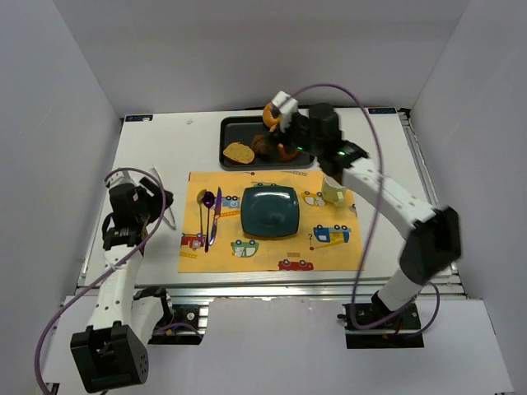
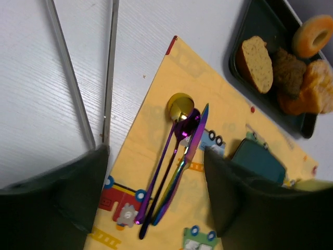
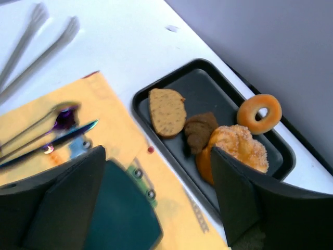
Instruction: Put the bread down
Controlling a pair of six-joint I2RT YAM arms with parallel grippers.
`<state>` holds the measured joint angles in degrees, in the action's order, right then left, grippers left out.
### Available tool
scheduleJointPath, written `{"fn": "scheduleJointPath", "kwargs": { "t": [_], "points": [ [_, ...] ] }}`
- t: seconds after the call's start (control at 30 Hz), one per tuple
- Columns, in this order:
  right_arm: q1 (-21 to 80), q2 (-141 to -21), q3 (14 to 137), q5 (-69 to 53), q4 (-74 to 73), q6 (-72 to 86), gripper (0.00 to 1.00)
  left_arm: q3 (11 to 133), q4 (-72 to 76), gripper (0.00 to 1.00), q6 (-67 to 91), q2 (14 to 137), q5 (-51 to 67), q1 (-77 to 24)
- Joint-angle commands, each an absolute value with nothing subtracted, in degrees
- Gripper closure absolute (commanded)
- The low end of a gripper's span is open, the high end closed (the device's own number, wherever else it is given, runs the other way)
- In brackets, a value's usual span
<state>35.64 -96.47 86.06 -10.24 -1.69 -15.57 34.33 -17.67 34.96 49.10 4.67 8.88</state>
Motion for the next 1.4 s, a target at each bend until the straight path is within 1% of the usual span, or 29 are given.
{"fn": "scheduleJointPath", "kwargs": {
  "t": [0.0, 0.03, 0.07, 0.1, 0.13, 0.2, 0.23, 0.27, 0.3, 0.33, 0.37, 0.4, 0.43, 0.47, 0.53, 0.63, 0.67, 0.77, 0.8, 0.9, 1.0, 1.03, 1.07, 1.13, 1.2, 1.23, 1.3, 1.33, 1.37],
  "points": [
    [29.1, -87.9, 74.5, -36.4, -5.4, -27.8, 0.37, 37.3, -19.0, 0.39, 33.1, 51.7, 2.3, 9.1],
    [24.6, -83.2, 67.3, -49.7, -3.6, -29.0, 0.49, 37.4, -19.3, 0.54, 33.0, 52.6, 2.4, 9.1],
    [23.0, -81.4, 64.5, -53.3, -1.2, -28.8, 0.66, 37.6, -19.7, 0.71, 32.9, 53.5, 2.4, 9.1],
    [21.8, -79.8, 62.3, -55.6, -0.6, -28.9, 0.83, 38.2, -21.0, 0.98, 32.3, 55.7, 2.5, 9.1],
    [20.3, -77.6, 60.8, -60.0, -1.3, -32.1, 1.0, 38.5, -21.4, 1.0, 31.8, 56.8, 2.5, 9.0],
    [19.8, -75.9, 58.5, -60.7, -4.9, -35.5, 1.0, 38.9, -22.2, 1.0, 30.5, 59.5, 2.3, 8.8],
    [19.6, -74.7, 57.9, -60.1, -6.9, -35.9, 0.75, 39.0, -22.2, 1.0, 29.9, 60.3, 2.4, 8.4],
    [19.4, -74.4, 57.6, -60.2, -8.5, -36.3, 0.54, 39.2, -22.2, 1.0, 29.4, 61.2, 1.9, 8.2],
    [19.3, -74.3, 57.7, -60.1, -10.4, -37.1, 0.41, 40.1, -22.8, 0.93, 28.5, 62.2, 1.4, 7.8],
    [19.3, -73.9, 57.9, -59.9, -13.7, -37.9, 0.26, 40.7, -23.4, 0.81, 28.1, 64.3, -1.8, 6.6],
    [19.3, -73.7, 57.7, -59.6, -14.5, -38.3, 0.22, 41.4, -24.2, 0.49, 27.8, 65.2, -3.5, 5.7],
    [19.0, -72.9, 56.8, -59.2, -14.5, -38.0, 0.2, 42.7, -25.1, 0.29, 26.4, 67.4, -6.8, 3.8],
    [19.0, -72.3, 56.8, -58.9, -14.0, -38.0, 0.2, 43.3, -25.1, 0.22, 26.4, 68.6, -8.0, 3.1],
    [18.9, -71.9, 55.4, -58.6, -13.2, -36.8, 0.2, 43.7, -25.0, 0.18, 25.5, 69.9, -8.3, 2.5],
    [18.6, -70.1, 53.5, -57.8, -10.9, -35.4, 0.2, 44.8, -24.4, 0.12, 24.8, 73.6, -8.8, 1.1],
    [18.3, -69.5, 52.5, -57.6, -9.4, -33.8, 0.2, 47.6, -23.7, 0.11, 23.6, 77.9, -11.0, 0.9],
    [18.2, -69.3, 52.1, -57.6, -9.2, -33.2, 0.2, 49.1, -24.3, 0.11, 23.2, 80.7, -13.1, 1.0],
    [17.5, -69.1, 51.3, -57.0, -8.7, -33.0, 0.2, 51.9, -25.2, 0.11, 24.8, 83.3, -20.1, 0.9],
    [17.1, -69.1, 51.3, -57.0, -8.6, -32.8, 0.2, 51.7, -24.0, 0.11, 25.2, 83.8, -20.2, 1.0],
    [16.5, -69.3, 51.4, -57.4, -7.6, -31.5, 0.2, 51.8, -20.8, 0.13, 26.0, 90.7, -18.9, 1.7],
    [16.1, -69.1, 51.6, -57.3, -7.5, -30.9, 0.2, 54.0, -17.3, 0.2, 25.5, 96.0, -16.4, 3.6],
    [15.9, -68.9, 51.6, -57.3, -7.5, -30.7, 0.2, 54.7, -17.0, 0.25, 25.1, 98.2, -16.0, 3.7],
    [15.6, -68.6, 51.5, -57.2, -7.5, -30.5, 0.2, 55.0, -16.8, 0.35, 25.0, 99.0, -15.5, 4.0],
    [15.5, -68.4, 51.4, -57.0, -7.5, -30.5, 0.2, 54.9, -16.7, 0.48, 25.2, 99.4, -14.9, 4.7],
    [15.2, -68.1, 51.4, -56.9, -7.6, -30.5, 0.2, 54.1, -16.4, 0.57, 25.3, 99.2, -14.2, 4.9],
    [14.9, -68.0, 51.4, -56.8, -7.7, -30.5, 0.2, 53.8, -16.3, 0.64, 25.3, 99.1, -14.3, 5.2],
    [14.6, -67.9, 51.7, -56.9, -7.6, -30.5, 0.2, 52.9, -16.0, 0.71, 25.1, 98.4, -14.1, 5.4],
    [14.2, -67.9, 51.7, -56.9, -7.6, -30.6, 0.2, 52.4, -15.9, 0.78, 24.8, 97.7, -13.6, 5.4],
    [14.1, -67.9, 51.8, -56.9, -7.6, -30.7, 0.2, 52.4, -15.8, 0.82, 24.4, 97.2, -12.6, 5.4]
  ]
}}
